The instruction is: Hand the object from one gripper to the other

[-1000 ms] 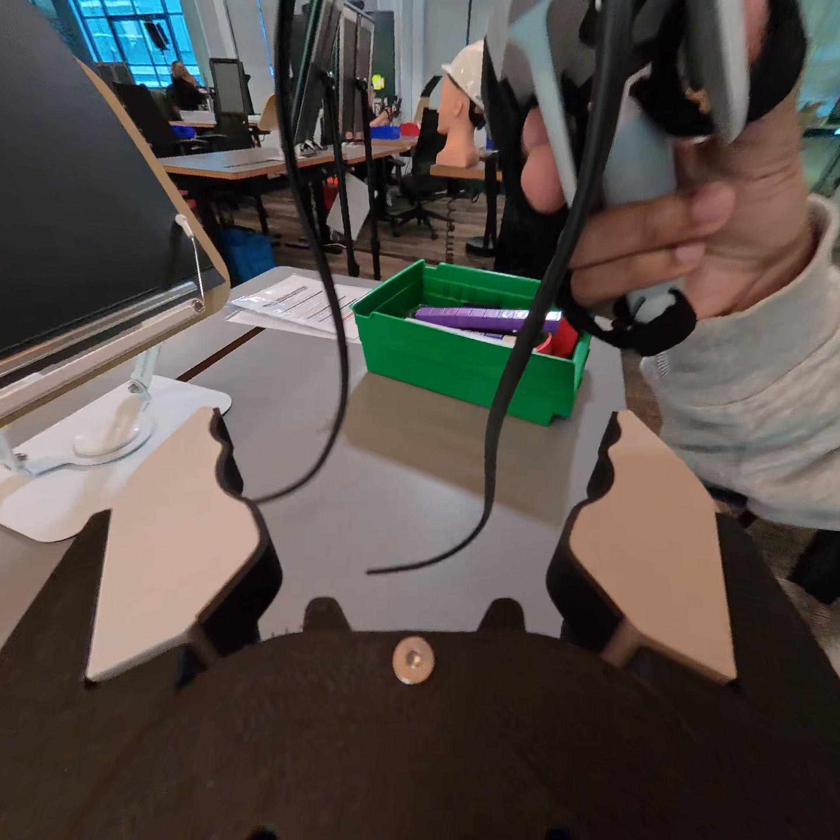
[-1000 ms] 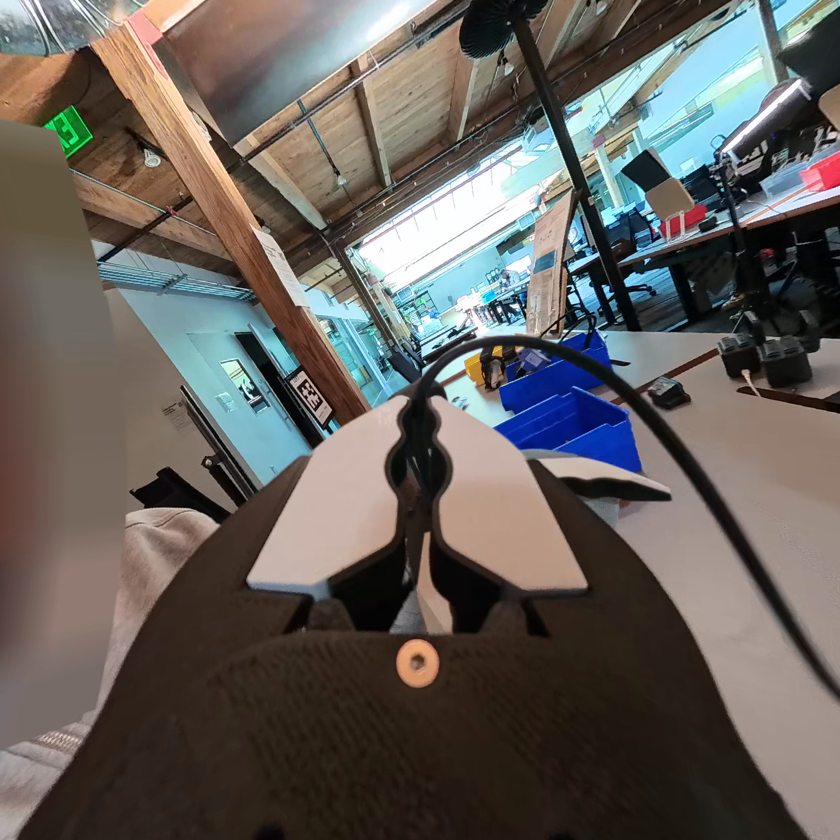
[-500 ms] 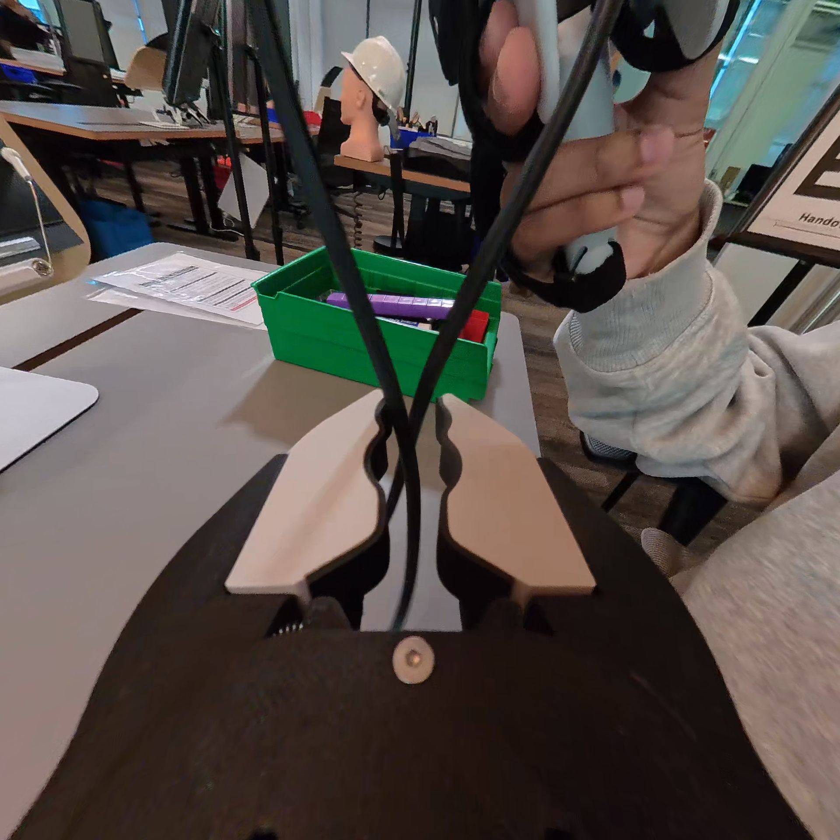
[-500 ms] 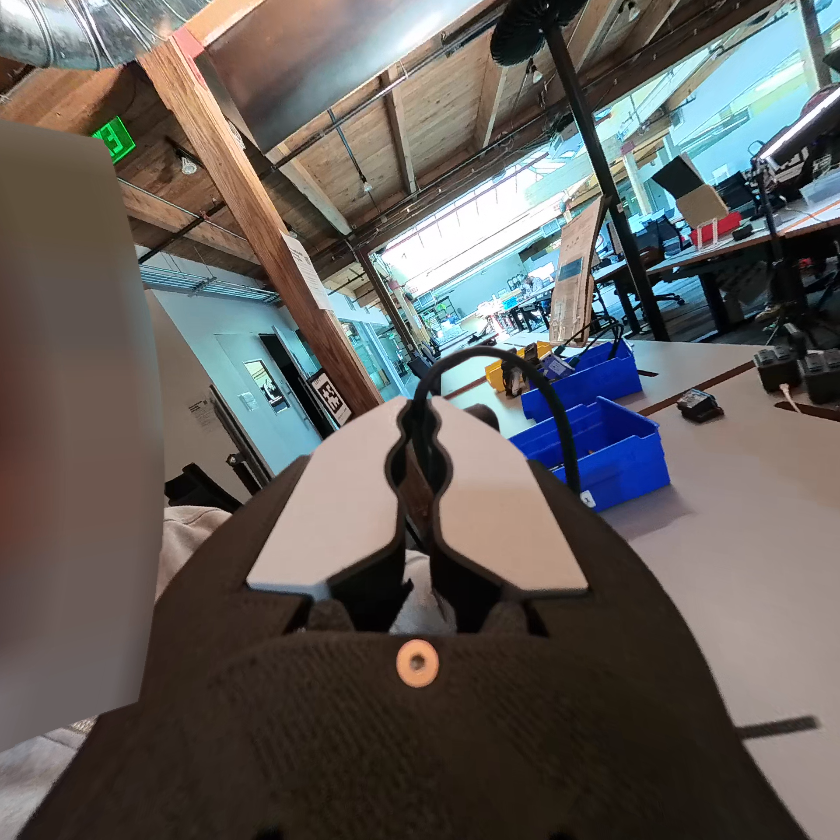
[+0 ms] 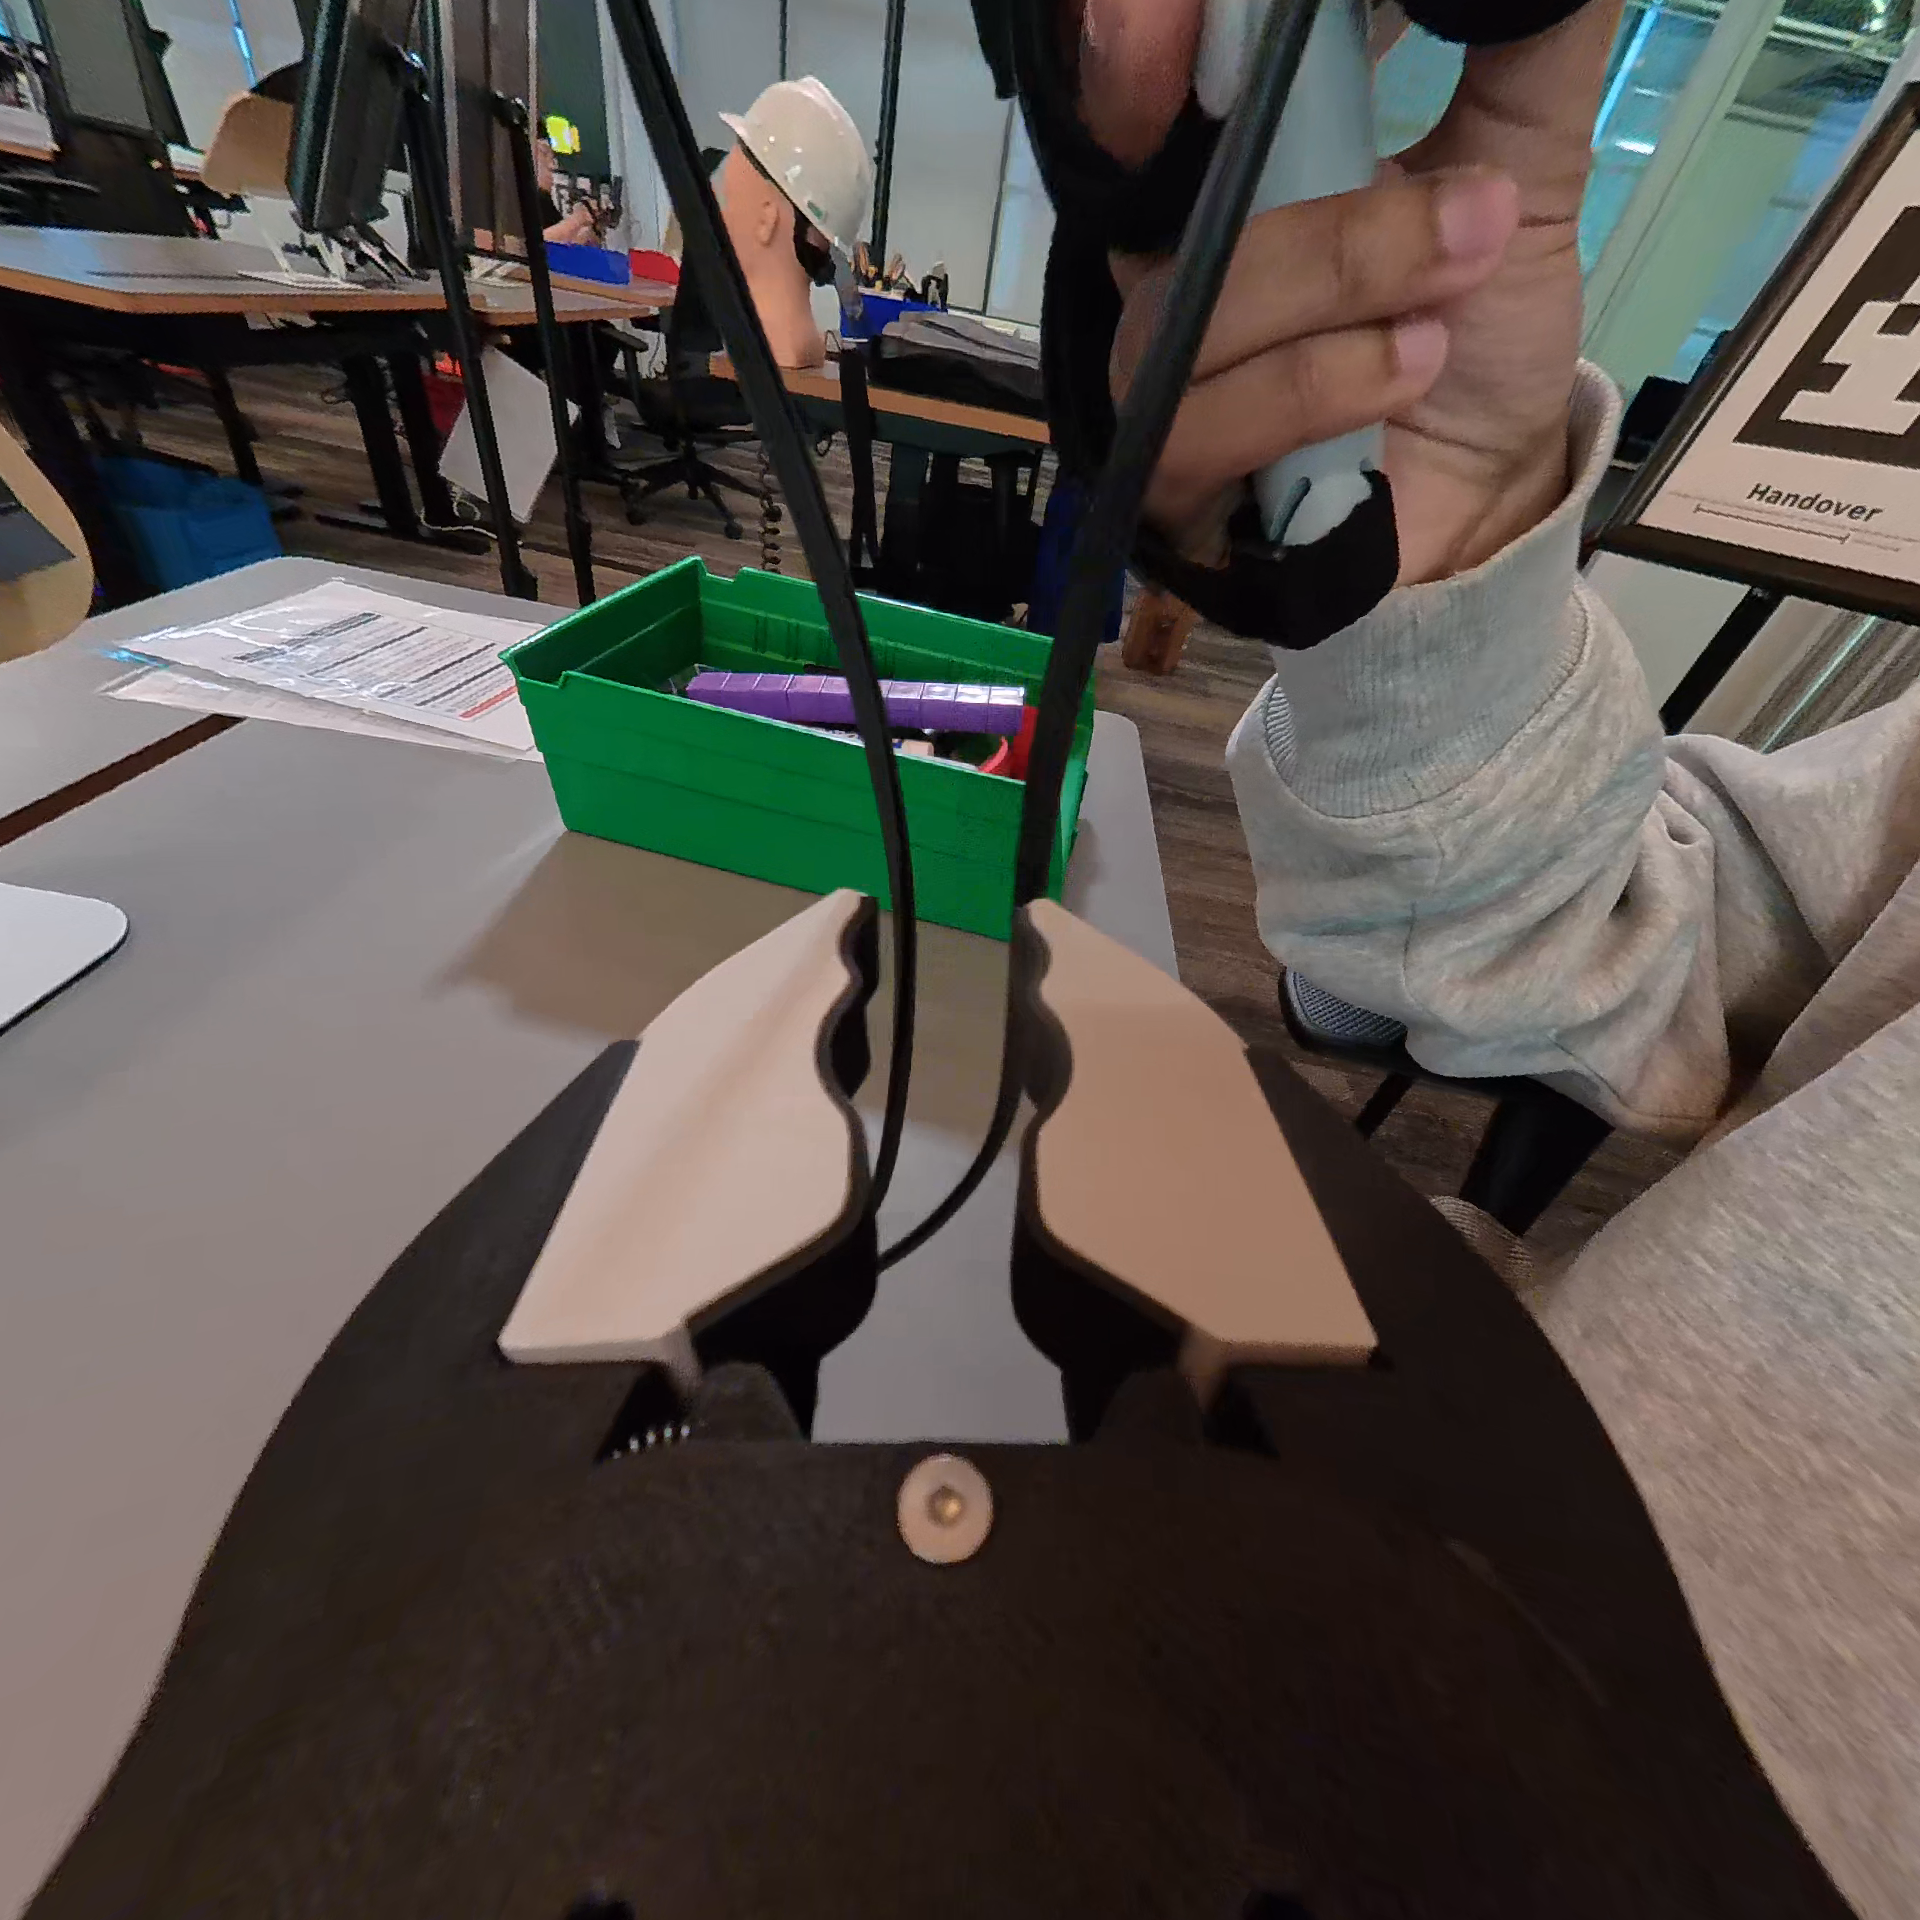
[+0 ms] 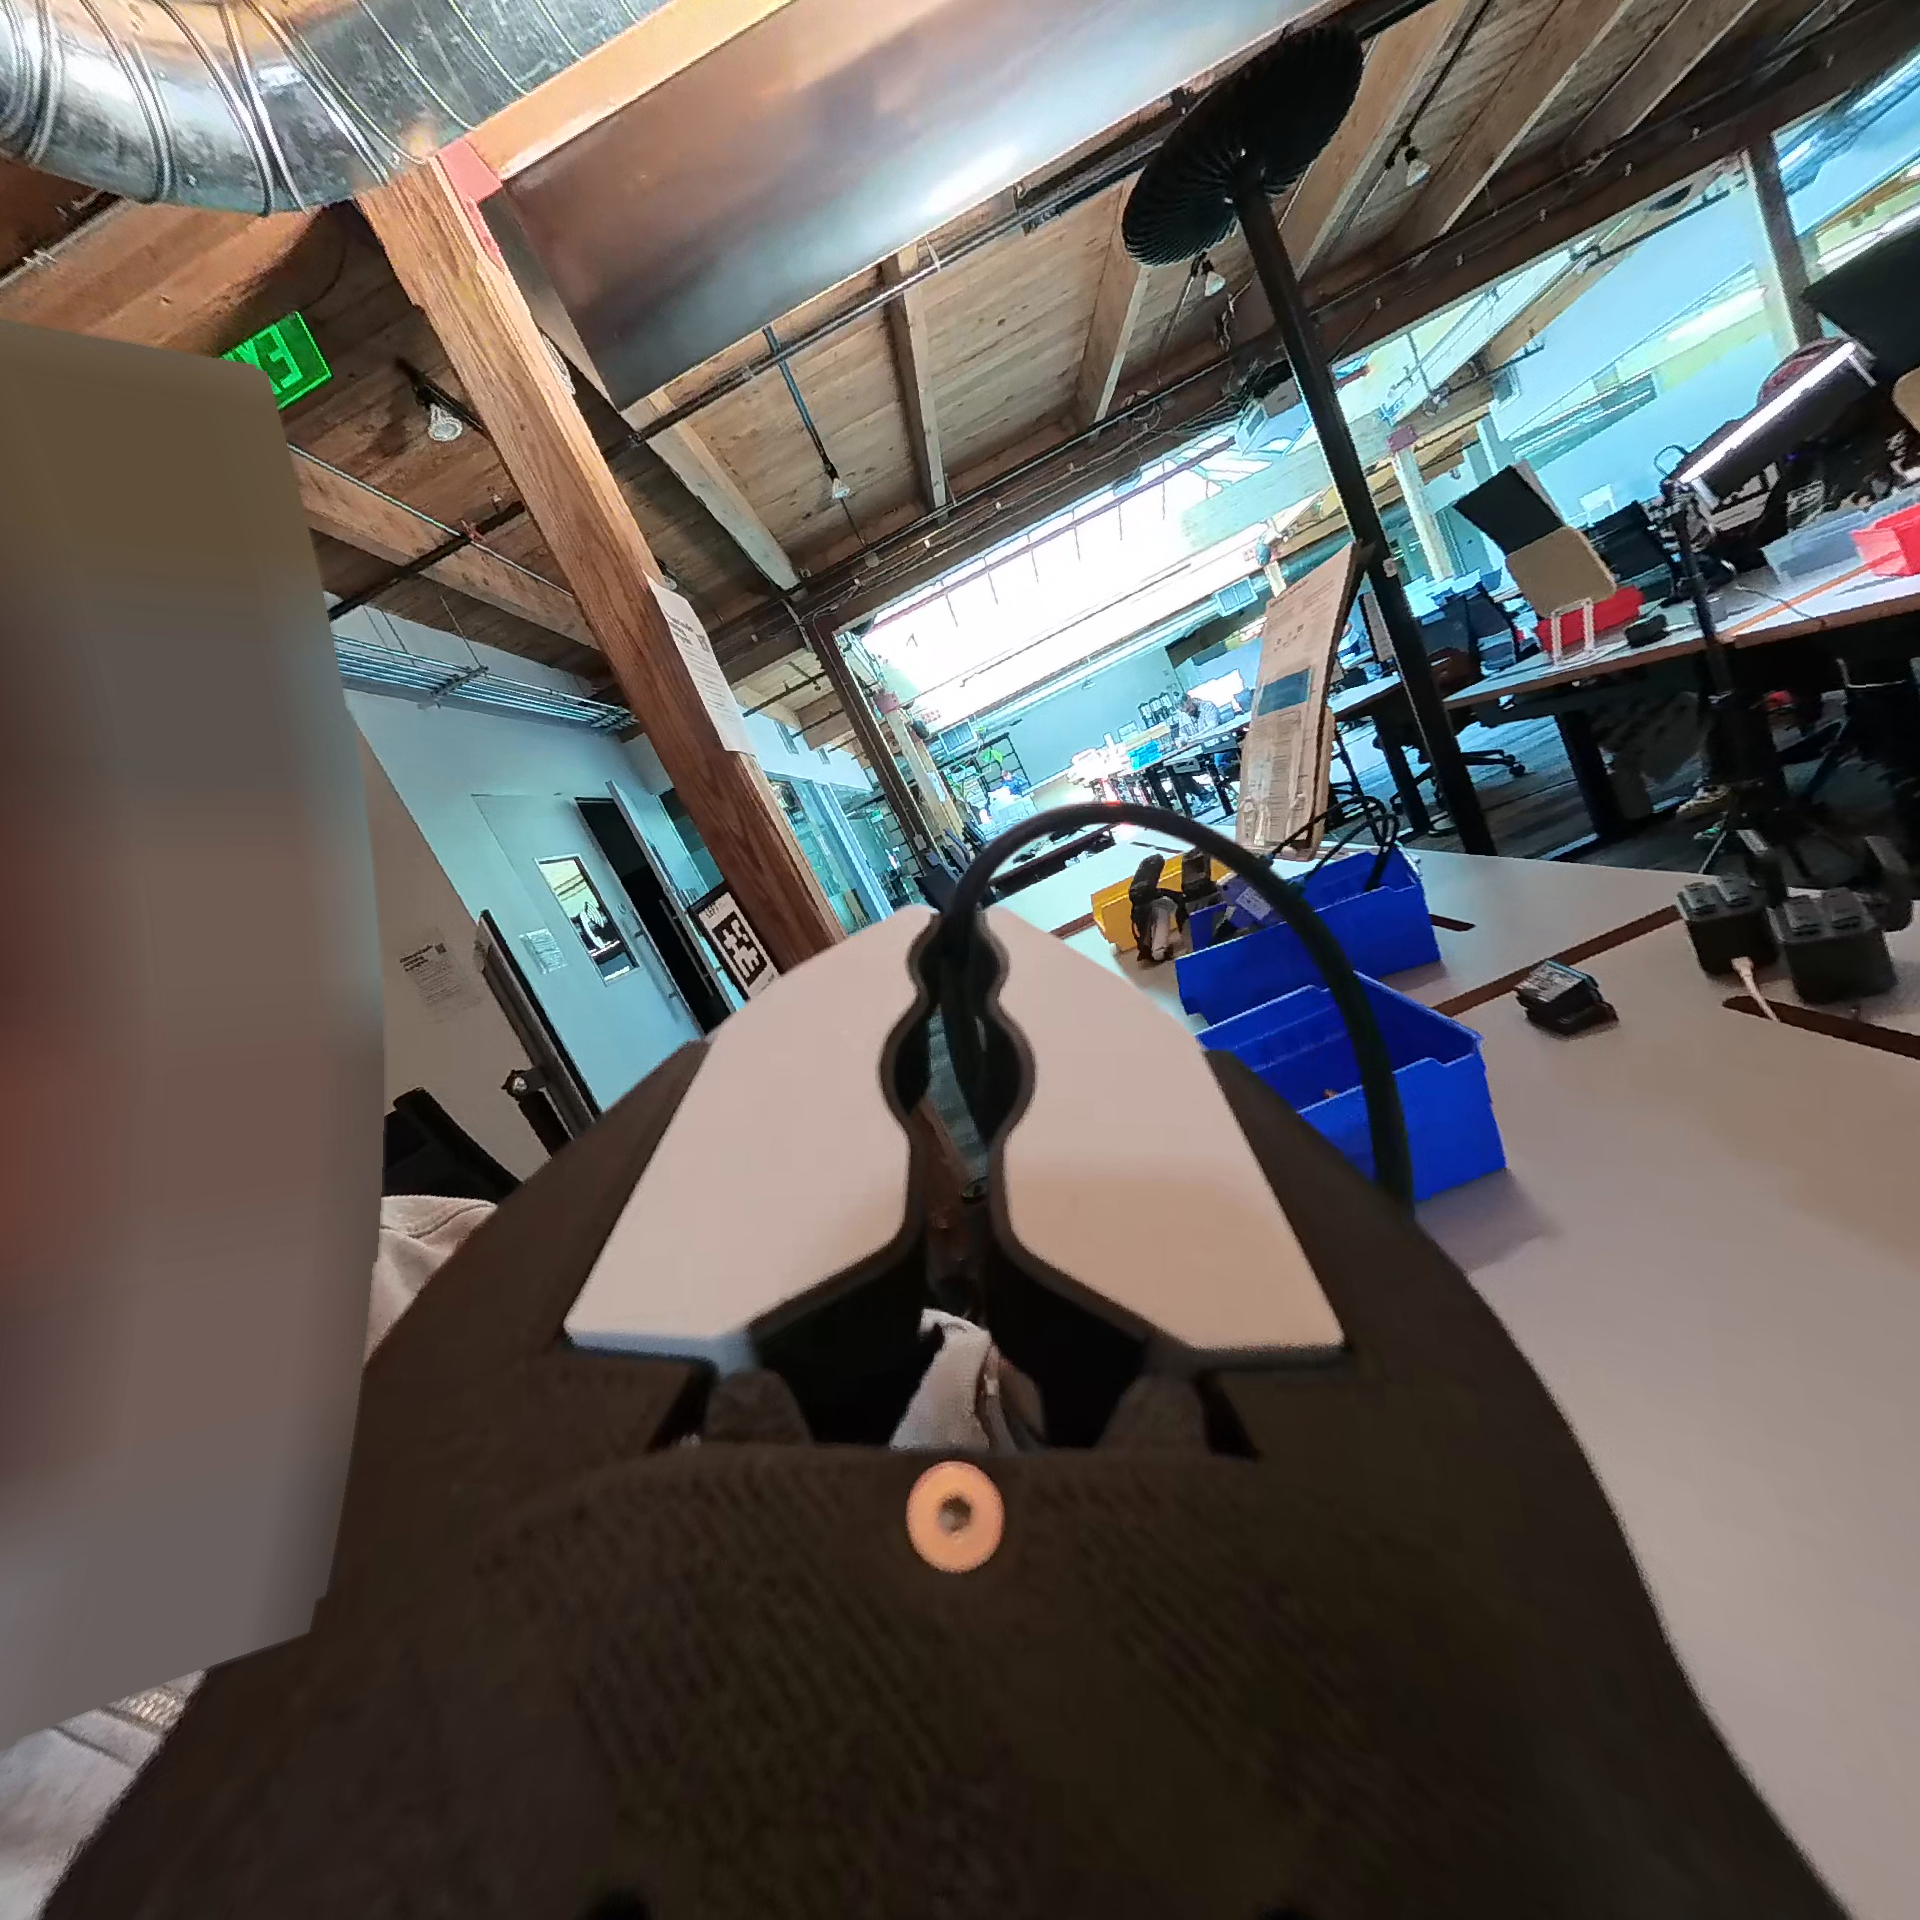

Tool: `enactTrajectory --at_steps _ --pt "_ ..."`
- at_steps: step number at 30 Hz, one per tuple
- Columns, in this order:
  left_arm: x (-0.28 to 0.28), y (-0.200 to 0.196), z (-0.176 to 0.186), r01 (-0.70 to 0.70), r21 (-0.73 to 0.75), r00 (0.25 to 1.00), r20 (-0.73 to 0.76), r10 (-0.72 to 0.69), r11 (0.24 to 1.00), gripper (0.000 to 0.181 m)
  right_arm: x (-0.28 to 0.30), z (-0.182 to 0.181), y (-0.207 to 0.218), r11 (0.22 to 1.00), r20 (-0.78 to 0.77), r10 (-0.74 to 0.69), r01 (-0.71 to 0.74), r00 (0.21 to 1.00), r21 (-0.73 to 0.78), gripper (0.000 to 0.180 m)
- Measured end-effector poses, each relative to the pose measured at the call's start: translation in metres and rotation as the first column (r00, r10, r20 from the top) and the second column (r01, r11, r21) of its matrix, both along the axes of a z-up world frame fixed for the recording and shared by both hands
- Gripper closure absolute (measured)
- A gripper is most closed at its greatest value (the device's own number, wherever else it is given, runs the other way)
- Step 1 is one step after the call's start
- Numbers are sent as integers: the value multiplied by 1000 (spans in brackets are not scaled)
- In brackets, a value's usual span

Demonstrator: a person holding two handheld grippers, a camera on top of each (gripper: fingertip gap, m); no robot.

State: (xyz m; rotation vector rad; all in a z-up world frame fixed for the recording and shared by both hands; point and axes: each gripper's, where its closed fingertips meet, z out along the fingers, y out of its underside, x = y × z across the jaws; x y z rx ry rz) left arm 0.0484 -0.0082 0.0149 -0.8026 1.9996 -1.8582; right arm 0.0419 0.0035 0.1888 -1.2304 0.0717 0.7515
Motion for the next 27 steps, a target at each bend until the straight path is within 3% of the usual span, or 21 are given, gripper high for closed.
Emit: enactTrajectory --at_steps 10,14,19,22,24,27 --pt "2 -21 -8 -14 5 1000 18 14 1000 117 -9 1 4 999 54 -41 42 998 -12 175" --pt "2 -16 -2 -32 15 998 62 31 999 118 -8 3 2 998 69 -64 64 996 -6 175" --pt "-4 -1 19 -7 -115 997 70 15 993 113 -5 4 0 996 75 -91 91 993 5 175" --pt "-9 11 38 -31 -182 982 177 63 983 127 -6 5 0 996 70 -86 85 994 9 175" --pt "-7 15 40 -57 -191 979 180 92 980 116 -7 5 0 996 74 -87 87 993 11 175" --pt "-3 5 25 -30 -158 997 69 42 987 84 -9 4 2 996 87 -95 94 992 10 175"
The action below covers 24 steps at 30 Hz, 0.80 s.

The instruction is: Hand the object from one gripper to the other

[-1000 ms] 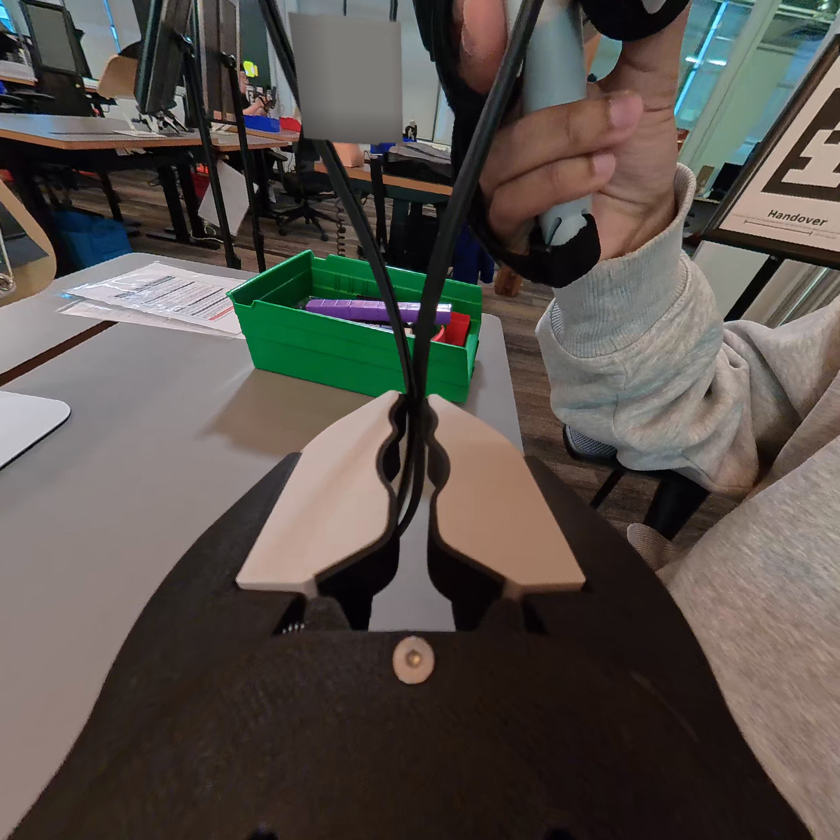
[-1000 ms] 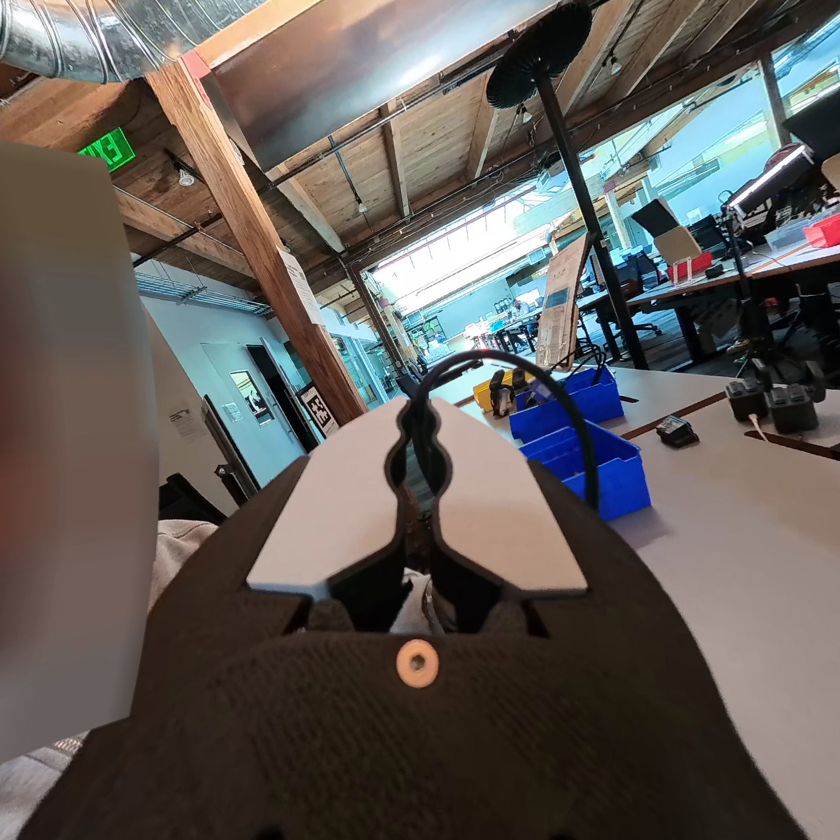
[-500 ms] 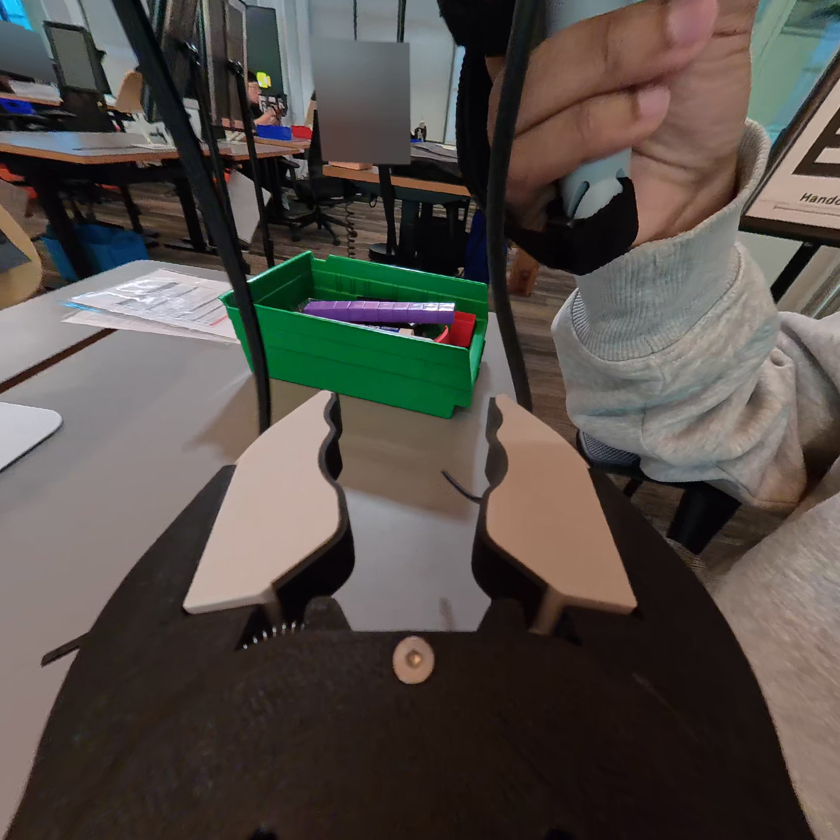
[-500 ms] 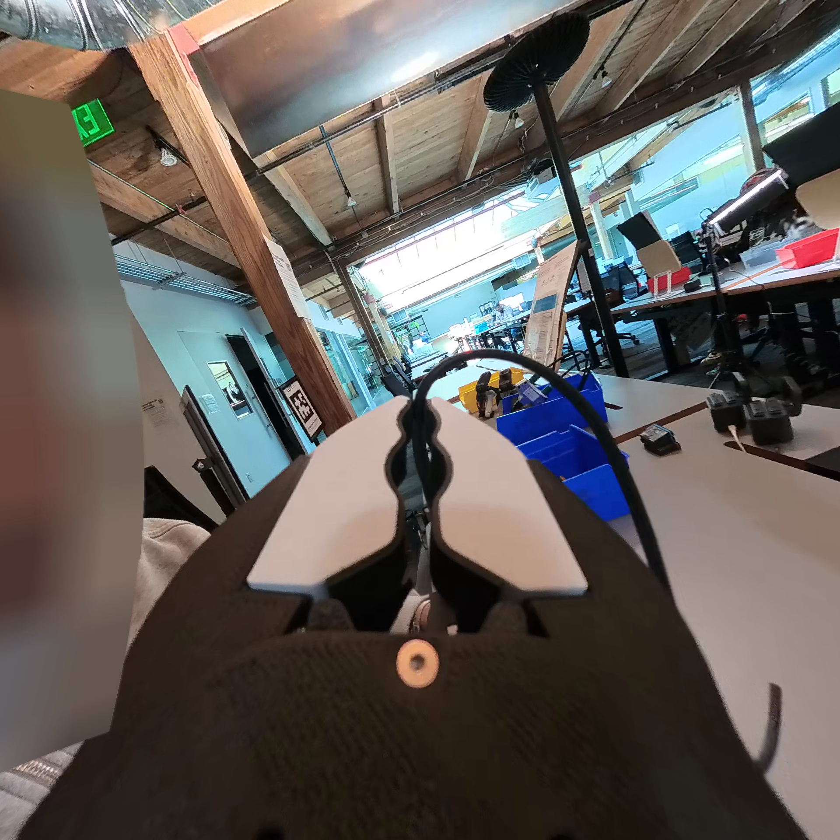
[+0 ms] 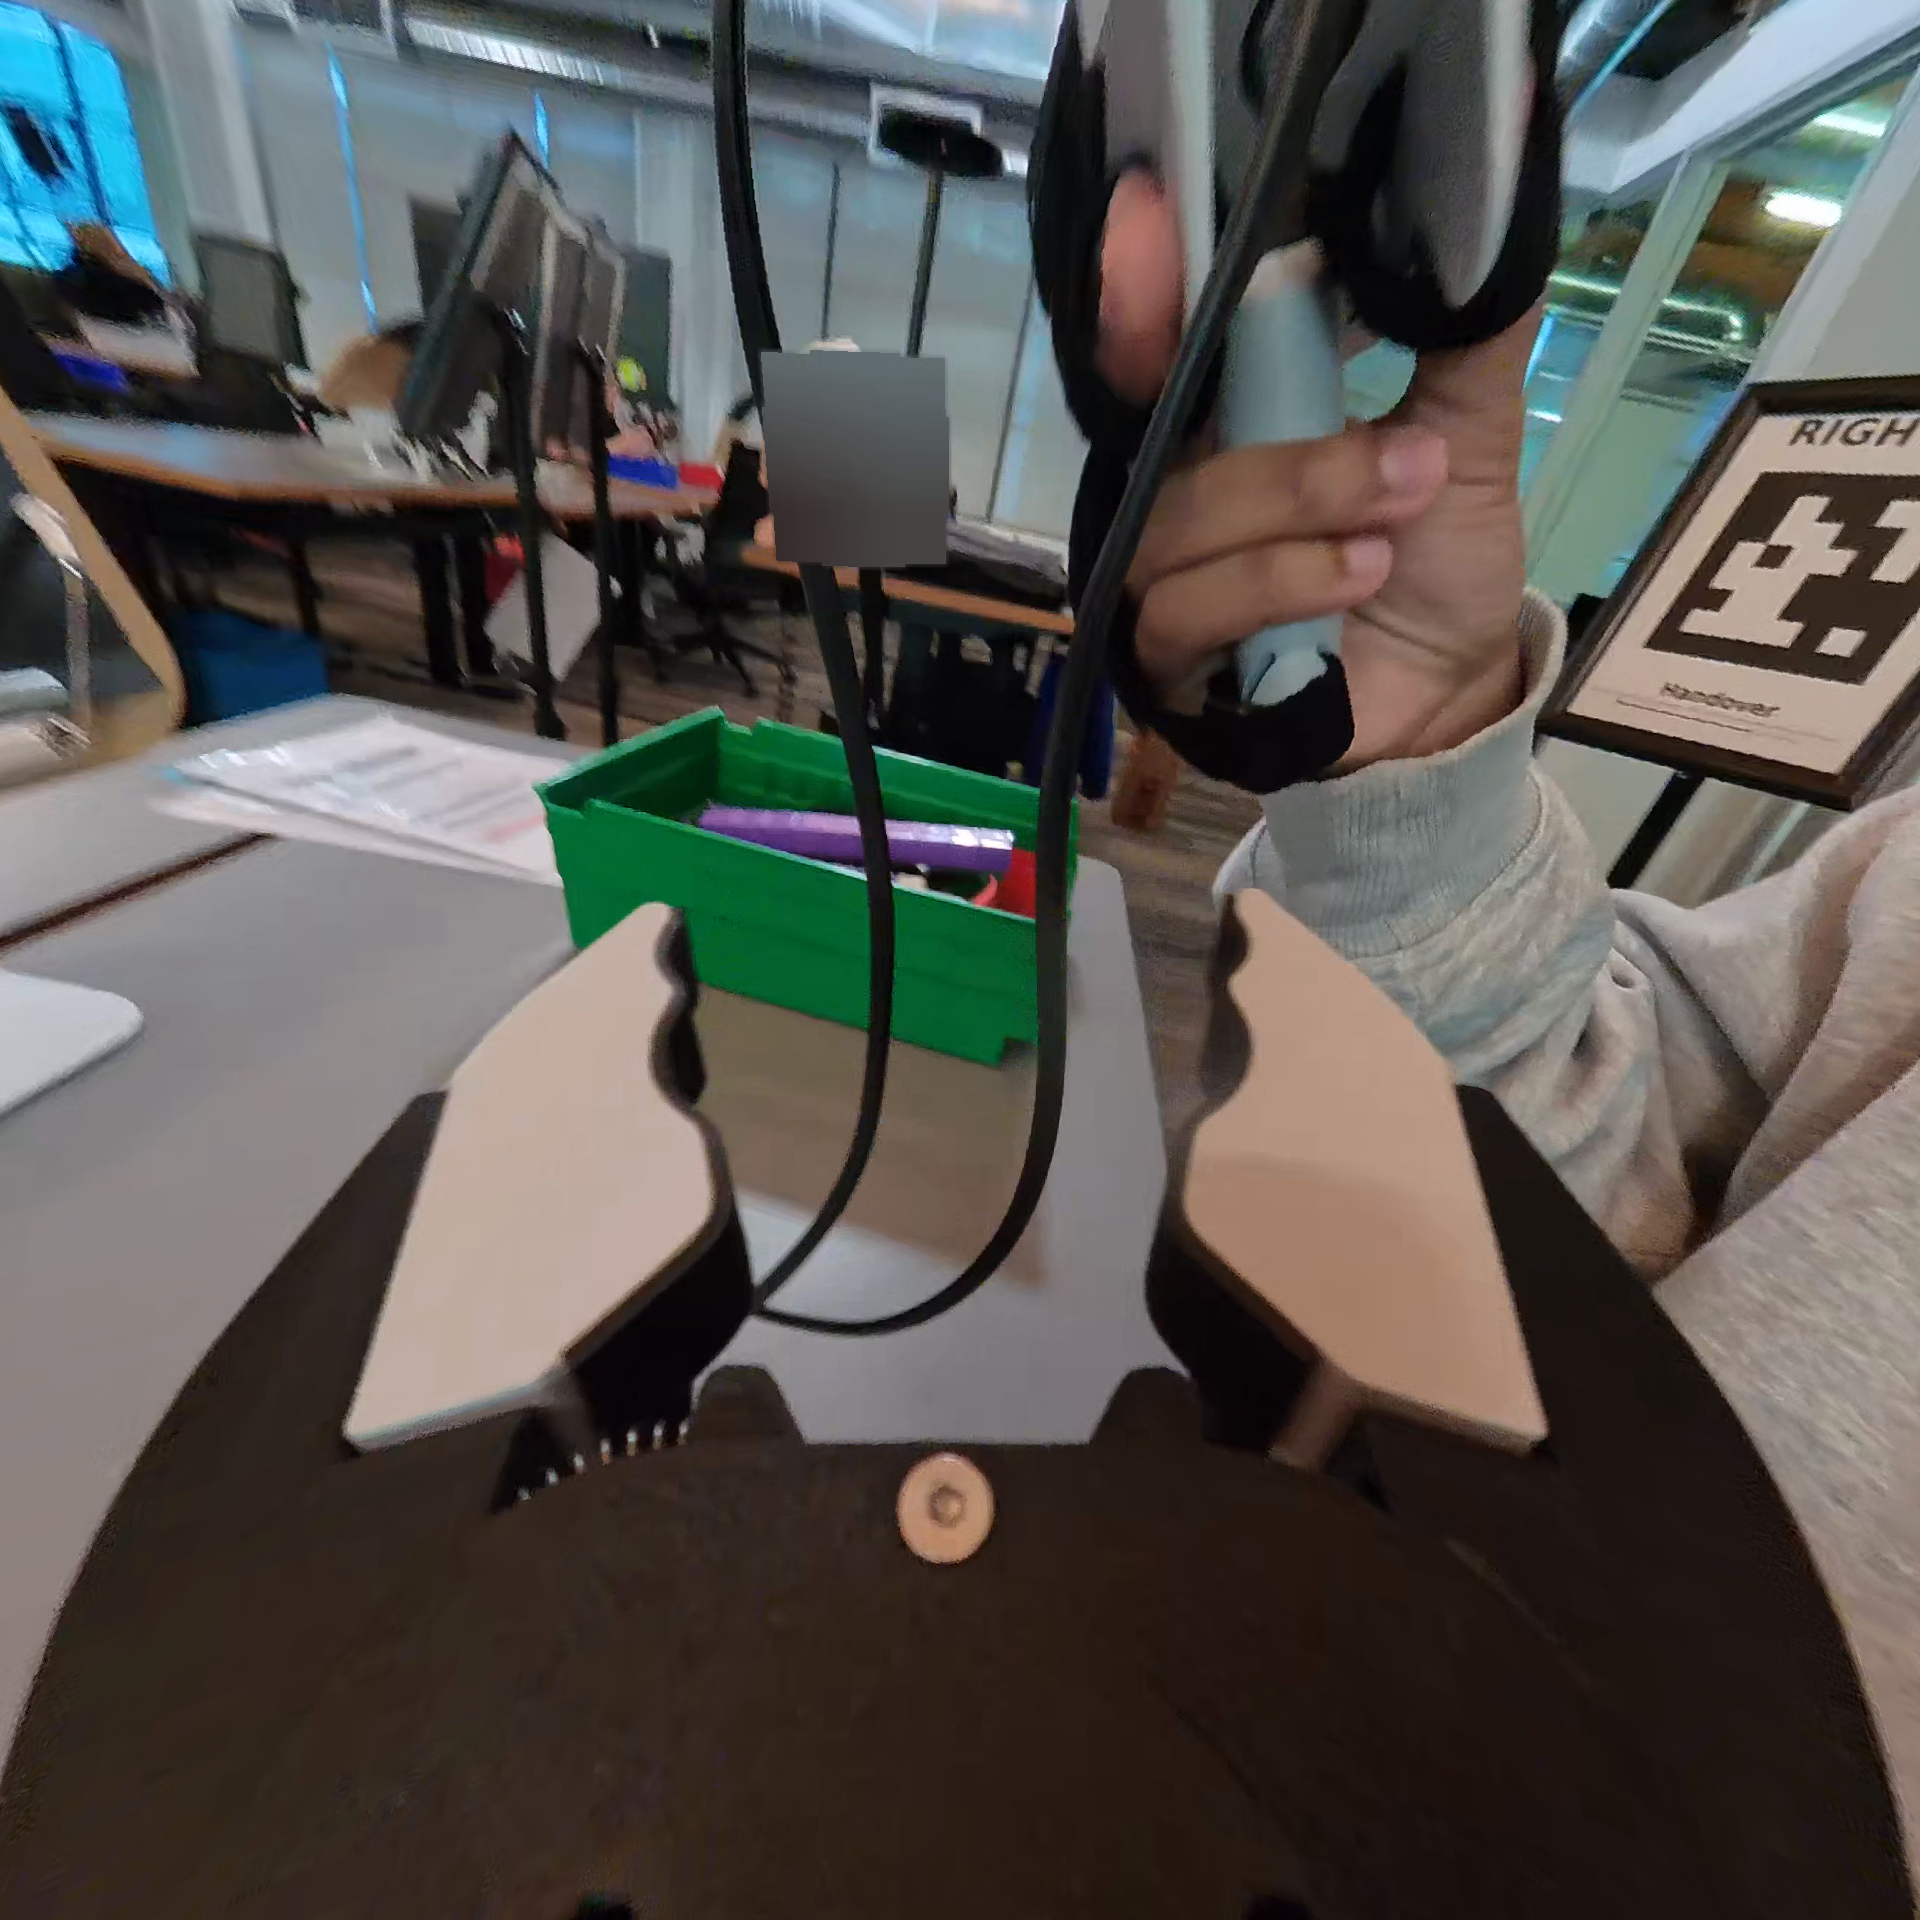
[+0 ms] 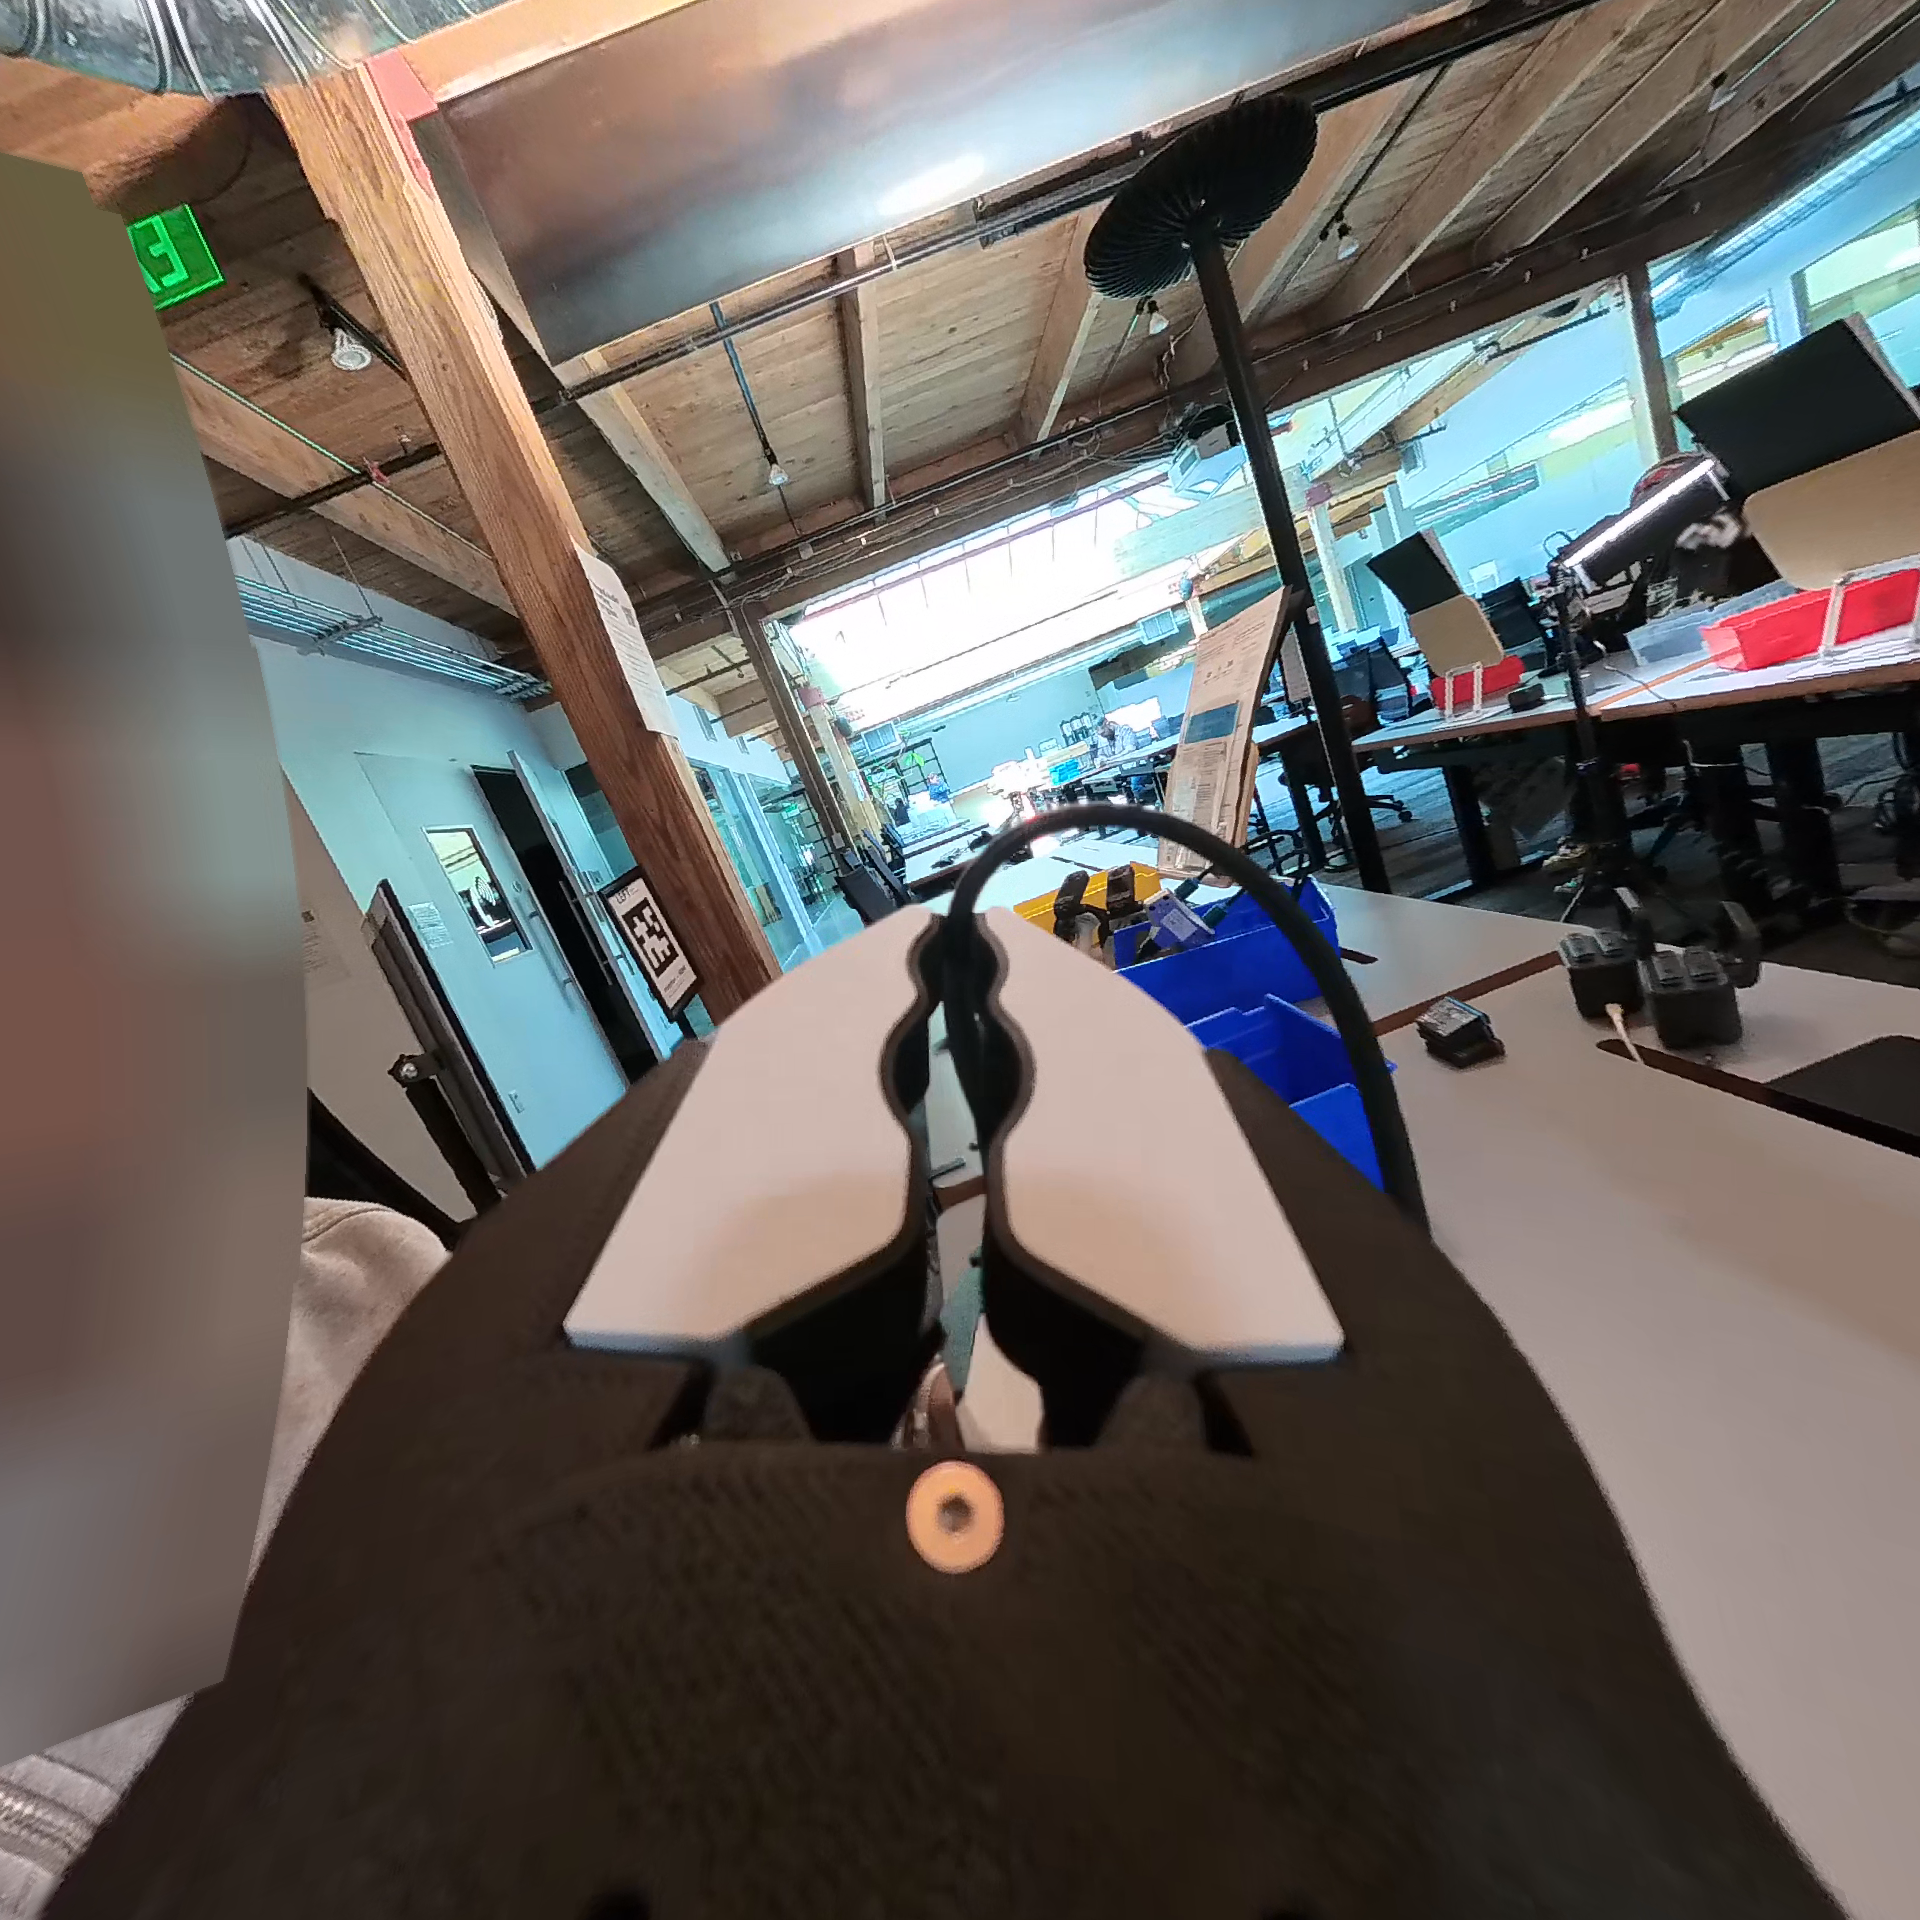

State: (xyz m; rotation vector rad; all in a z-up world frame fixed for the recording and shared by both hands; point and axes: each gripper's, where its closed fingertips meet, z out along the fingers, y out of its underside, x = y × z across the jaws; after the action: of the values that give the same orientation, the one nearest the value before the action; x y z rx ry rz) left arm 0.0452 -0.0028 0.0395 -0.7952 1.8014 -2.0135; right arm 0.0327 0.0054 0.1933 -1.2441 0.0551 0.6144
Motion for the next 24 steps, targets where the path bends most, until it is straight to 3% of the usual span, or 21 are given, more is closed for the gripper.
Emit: enactTrajectory --at_steps 3,8,10,15,24 --pt "2 -15 -17 42 18 997 -62 -41 999 59 -4 -1 2 1000 6 10 -9 1000 -5 175" --pt "3 -33 -36 50 105 997 -70 -43 993 58 -14 -1 5 999 11 35 -35 999 -9 175" --pt "3 -36 -38 43 119 997 -65 -36 992 64 -16 -1 6 999 19 36 -36 999 -12 175" --pt "0 -37 -33 59 104 997 -56 -53 993 103 -14 -1 5 1000 19 28 -28 999 -10 175" --pt "-3 -41 -35 90 93 993 -90 -82 992 123 -13 0 4 1000 19 20 -20 1000 -2 175"
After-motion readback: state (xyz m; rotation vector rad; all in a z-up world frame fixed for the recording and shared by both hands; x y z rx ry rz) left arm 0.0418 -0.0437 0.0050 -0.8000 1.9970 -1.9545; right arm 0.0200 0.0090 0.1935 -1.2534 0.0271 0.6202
